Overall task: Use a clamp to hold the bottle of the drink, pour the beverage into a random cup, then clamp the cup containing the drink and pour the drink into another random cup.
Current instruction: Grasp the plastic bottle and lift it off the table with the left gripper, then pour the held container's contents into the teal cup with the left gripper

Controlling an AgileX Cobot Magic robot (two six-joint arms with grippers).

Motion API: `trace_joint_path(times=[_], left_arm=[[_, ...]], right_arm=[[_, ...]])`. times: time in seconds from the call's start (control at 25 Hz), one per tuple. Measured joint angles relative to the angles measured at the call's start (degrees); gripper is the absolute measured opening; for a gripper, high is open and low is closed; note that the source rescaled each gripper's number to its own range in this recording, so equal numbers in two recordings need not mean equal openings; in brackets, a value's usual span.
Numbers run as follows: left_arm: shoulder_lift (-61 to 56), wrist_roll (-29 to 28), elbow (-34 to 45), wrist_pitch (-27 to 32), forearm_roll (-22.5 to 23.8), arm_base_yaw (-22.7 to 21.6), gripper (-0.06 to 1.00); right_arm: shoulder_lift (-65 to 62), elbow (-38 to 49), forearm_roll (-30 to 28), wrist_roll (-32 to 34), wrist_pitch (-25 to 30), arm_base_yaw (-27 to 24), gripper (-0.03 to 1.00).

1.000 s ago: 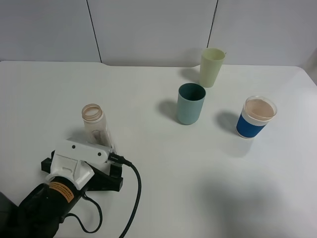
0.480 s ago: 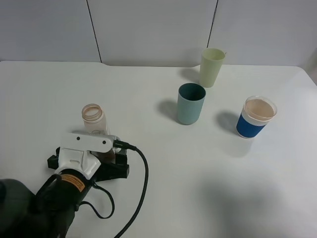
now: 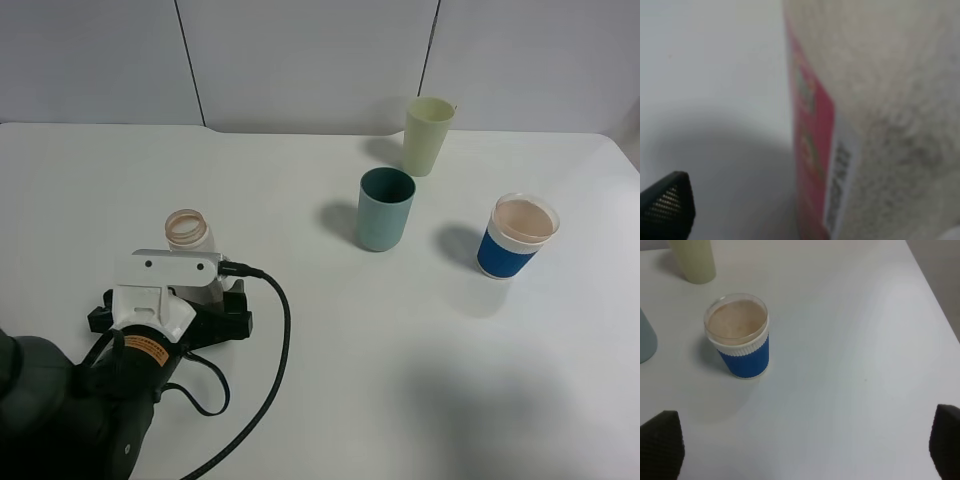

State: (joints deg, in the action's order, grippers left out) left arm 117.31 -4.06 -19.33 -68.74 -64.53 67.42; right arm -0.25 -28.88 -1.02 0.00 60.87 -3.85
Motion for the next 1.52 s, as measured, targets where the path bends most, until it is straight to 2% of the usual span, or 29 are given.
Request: trace_joint_path(times=[0.12,0.36,0.52,0.56,0.76,0.84,1.2,1.4,1.52], left_arm=[[0.0,0.05,0.0,-0.07,0.0,-0.46,0.86],[0.0,0.05,0.0,-0.12,0.49,-1.02,0.44],[0.63,2.62,0.0,-0.56,0.62,-1.02,0.04],[0.67,4.06,0.0,-0.6,0.82,-1.02,0.0],[0.67,13.77,0.0,-1.01,1.59,-1.02,0.0],[0.67,16.02,0.0,-1.09,1.71,-1.02,0.0],[-0.08,17.49,0.0,-0.56,1.49,-1.02,0.0],[-5.53,19.07,-0.02,2.83,-2.28,-1.02,0.0],[-9.75,23.49,-1.19,4.18,-5.9,-1.02,0.0]], right_arm=[[0.0,0.0,0.0,0.0,0.0,0.0,0.94],[0.0,0.0,0.0,0.0,0.0,0.0,0.94],[0.0,0.0,0.0,0.0,0.0,0.0,0.94],[0.0,0.0,0.0,0.0,0.0,0.0,0.94],[0.0,0.0,0.0,0.0,0.0,0.0,0.94],[0.0,0.0,0.0,0.0,0.0,0.0,0.94],[0.0,0.0,0.0,0.0,0.0,0.0,0.94],[0.0,0.0,0.0,0.0,0.0,0.0,0.94],[0.0,0.0,0.0,0.0,0.0,0.0,0.94]])
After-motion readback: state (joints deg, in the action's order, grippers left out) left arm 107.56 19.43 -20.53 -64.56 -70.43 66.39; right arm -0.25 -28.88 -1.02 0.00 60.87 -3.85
